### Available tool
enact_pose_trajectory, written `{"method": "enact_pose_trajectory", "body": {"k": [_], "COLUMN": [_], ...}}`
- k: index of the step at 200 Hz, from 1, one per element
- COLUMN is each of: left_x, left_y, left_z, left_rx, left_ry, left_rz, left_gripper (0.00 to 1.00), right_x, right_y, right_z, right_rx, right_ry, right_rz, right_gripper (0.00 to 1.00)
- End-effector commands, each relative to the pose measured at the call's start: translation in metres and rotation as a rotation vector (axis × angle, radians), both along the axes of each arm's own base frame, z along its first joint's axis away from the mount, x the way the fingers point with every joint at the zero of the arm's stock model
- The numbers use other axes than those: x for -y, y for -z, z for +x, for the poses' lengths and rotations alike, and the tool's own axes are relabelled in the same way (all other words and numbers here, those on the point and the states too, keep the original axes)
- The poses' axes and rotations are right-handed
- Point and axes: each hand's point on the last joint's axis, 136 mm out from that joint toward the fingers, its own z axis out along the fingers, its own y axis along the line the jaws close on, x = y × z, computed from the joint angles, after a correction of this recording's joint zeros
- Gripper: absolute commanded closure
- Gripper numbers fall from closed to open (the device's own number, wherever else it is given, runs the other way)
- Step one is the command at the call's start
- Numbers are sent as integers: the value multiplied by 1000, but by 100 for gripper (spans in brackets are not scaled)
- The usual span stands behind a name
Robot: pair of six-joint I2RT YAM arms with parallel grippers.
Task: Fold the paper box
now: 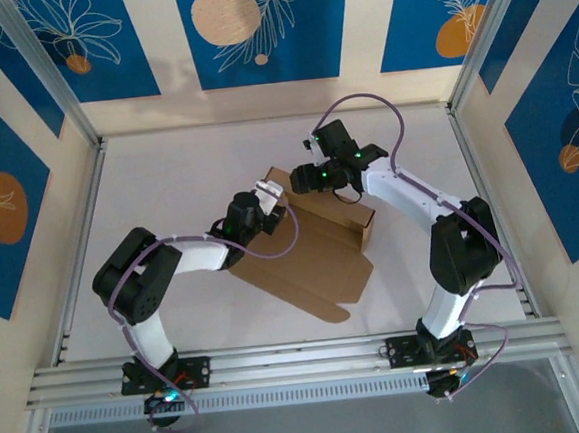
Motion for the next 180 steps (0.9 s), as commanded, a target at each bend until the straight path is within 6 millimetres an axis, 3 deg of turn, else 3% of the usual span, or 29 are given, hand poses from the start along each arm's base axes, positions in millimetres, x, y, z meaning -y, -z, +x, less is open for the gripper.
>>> {"method": "enact_pose_trajectory", "body": {"k": [1,26,50,103,140,180], "left_x": [15,14,18,7,-3,-10], "left_y": [-28,-30,-32,-38,-43,-63], "left_z": [10,12,12,6,-2,-15], "left_rx": [86,78,68,62,52,71], "left_ry": [35,34,50,27,13,35], "left_rz": [-36,-58,-83,-98,-105,-113], "left_gripper": [52,52,52,51,45,41], "right_x": [-16,-20,-23,5,11,11], "right_y": [30,23,33,58,64,71], "right_z": [-28,-31,-34,-25,-23,-25], "right_rx": [-164,-172,-211,-203,-193,-192], "right_ry": [-134,-181,-195,-109,-97,-100], "right_rz": [45,107,125,-53,-109,-151], "right_gripper": [30,30,26,31,33,34]}}
